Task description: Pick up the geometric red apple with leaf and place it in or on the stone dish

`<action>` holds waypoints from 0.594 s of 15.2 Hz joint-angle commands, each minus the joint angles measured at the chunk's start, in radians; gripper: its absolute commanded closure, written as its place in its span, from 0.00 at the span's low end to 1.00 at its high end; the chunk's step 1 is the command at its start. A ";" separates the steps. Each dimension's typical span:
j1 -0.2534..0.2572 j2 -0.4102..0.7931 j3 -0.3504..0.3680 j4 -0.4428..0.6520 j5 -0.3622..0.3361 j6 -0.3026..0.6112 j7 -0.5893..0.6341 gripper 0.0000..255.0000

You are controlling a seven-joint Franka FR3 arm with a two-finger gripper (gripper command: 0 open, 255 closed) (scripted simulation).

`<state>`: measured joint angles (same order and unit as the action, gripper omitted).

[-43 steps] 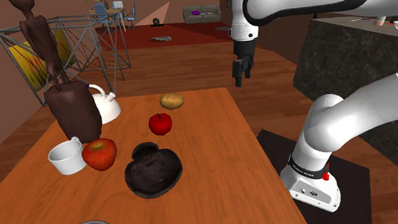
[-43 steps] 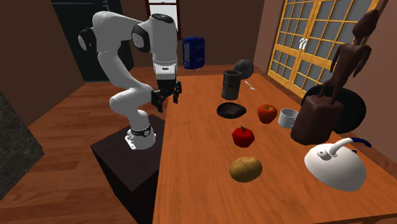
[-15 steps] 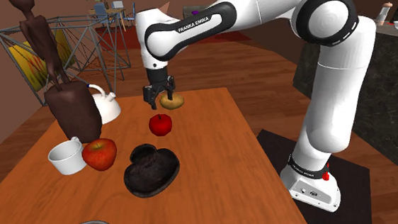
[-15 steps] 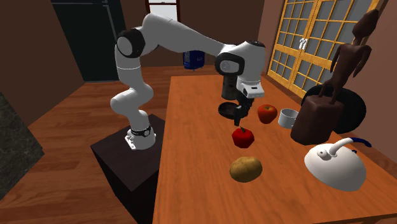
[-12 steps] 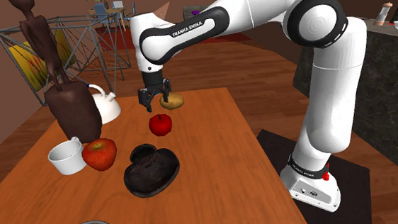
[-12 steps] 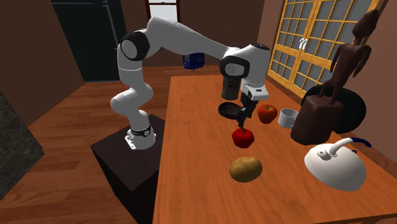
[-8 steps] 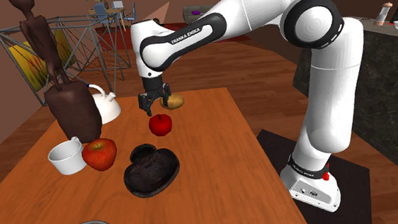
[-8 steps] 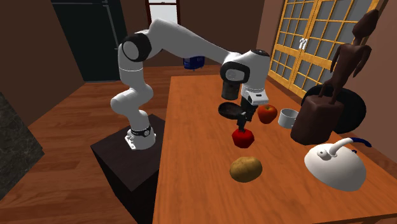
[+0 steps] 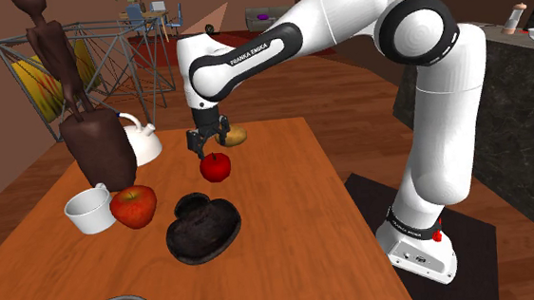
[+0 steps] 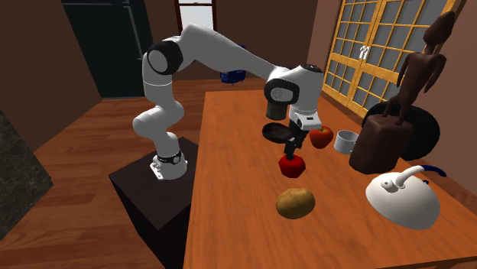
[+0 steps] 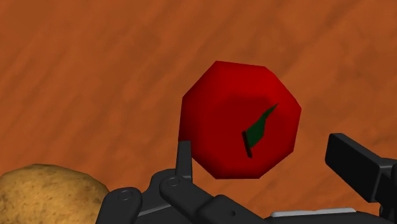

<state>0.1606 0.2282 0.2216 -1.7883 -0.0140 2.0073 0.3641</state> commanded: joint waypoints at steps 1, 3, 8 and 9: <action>0.000 0.000 0.000 0.000 0.000 0.000 0.000 0.00; 0.000 0.000 0.000 0.000 0.000 0.000 0.000 1.00; 0.000 -0.001 0.000 -0.001 0.000 0.000 0.000 1.00; 0.000 -0.001 0.000 -0.001 0.000 0.000 0.000 1.00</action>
<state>0.1605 0.2260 0.2215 -1.7883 -0.0140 2.0070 0.3644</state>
